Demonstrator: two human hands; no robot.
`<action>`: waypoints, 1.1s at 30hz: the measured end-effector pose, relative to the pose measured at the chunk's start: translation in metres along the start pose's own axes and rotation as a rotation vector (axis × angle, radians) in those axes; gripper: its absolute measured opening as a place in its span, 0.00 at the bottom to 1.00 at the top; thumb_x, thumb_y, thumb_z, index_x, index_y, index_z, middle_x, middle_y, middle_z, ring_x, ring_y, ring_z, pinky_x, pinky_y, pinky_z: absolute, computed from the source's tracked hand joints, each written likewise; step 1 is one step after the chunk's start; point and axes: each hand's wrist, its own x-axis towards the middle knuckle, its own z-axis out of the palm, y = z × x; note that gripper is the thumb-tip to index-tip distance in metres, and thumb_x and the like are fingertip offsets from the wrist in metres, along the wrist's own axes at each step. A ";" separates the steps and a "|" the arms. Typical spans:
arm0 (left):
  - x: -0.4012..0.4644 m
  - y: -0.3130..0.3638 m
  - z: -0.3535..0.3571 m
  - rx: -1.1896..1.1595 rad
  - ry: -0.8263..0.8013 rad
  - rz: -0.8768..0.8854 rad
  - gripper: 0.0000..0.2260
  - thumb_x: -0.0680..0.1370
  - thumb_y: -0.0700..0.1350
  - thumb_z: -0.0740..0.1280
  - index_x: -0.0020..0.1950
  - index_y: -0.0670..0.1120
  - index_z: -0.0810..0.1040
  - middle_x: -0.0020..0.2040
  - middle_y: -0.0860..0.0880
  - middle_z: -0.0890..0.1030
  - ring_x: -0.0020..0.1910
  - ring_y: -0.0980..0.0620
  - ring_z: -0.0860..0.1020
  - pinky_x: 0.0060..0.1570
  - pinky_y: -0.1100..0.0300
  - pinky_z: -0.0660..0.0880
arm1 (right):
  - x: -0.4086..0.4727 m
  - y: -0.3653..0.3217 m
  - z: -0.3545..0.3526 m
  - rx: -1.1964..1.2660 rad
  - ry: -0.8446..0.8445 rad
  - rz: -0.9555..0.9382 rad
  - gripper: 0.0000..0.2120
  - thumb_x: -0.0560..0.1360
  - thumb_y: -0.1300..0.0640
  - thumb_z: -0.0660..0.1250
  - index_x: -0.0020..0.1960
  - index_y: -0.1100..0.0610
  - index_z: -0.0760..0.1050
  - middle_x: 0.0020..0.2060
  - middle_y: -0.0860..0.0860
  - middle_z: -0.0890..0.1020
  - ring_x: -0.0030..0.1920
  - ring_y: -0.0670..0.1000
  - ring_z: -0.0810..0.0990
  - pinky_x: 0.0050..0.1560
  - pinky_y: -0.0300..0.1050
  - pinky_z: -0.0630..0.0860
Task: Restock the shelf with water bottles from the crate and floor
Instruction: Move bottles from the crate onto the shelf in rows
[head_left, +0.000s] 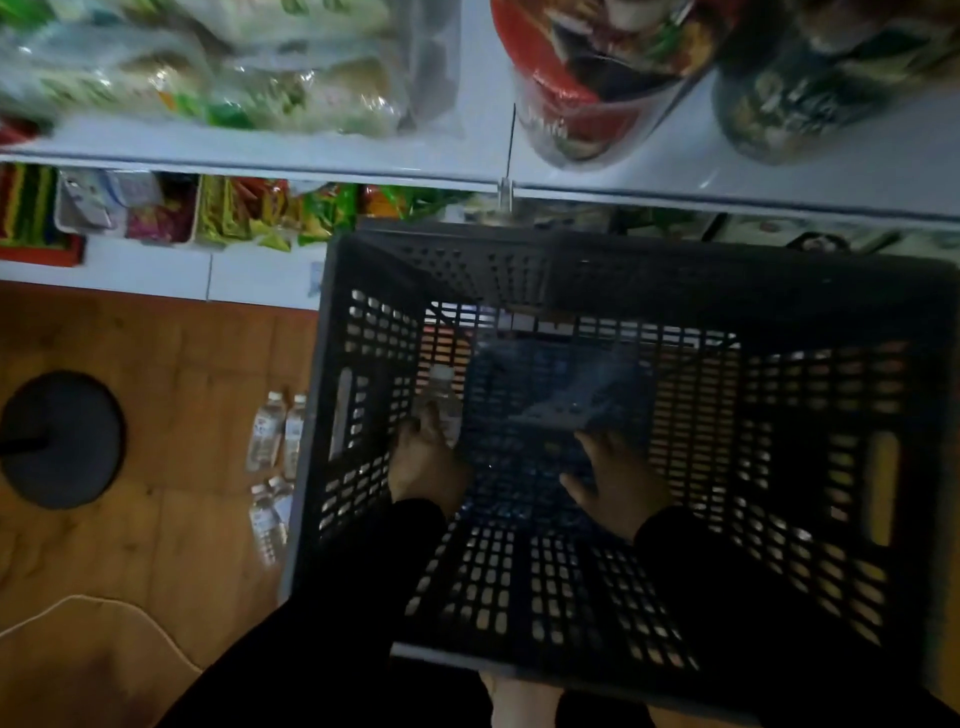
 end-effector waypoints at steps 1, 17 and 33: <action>0.001 -0.001 0.000 -0.019 0.029 0.011 0.33 0.75 0.47 0.69 0.76 0.45 0.59 0.65 0.37 0.70 0.61 0.36 0.72 0.56 0.52 0.70 | 0.001 0.003 0.001 0.007 -0.011 0.000 0.31 0.83 0.41 0.54 0.81 0.51 0.49 0.80 0.52 0.54 0.78 0.55 0.57 0.73 0.52 0.63; -0.022 0.039 0.001 -0.227 -0.154 0.128 0.30 0.71 0.51 0.73 0.67 0.46 0.64 0.57 0.41 0.80 0.54 0.40 0.79 0.48 0.54 0.75 | -0.049 0.008 -0.025 0.102 0.100 0.009 0.31 0.82 0.40 0.55 0.79 0.51 0.53 0.78 0.52 0.57 0.74 0.54 0.64 0.70 0.48 0.67; -0.222 0.083 -0.369 -0.607 0.555 0.810 0.32 0.67 0.53 0.78 0.64 0.64 0.63 0.52 0.72 0.74 0.52 0.70 0.75 0.46 0.69 0.76 | -0.285 -0.139 -0.258 0.101 0.977 -0.608 0.25 0.77 0.38 0.60 0.69 0.49 0.70 0.65 0.46 0.73 0.61 0.45 0.73 0.55 0.38 0.70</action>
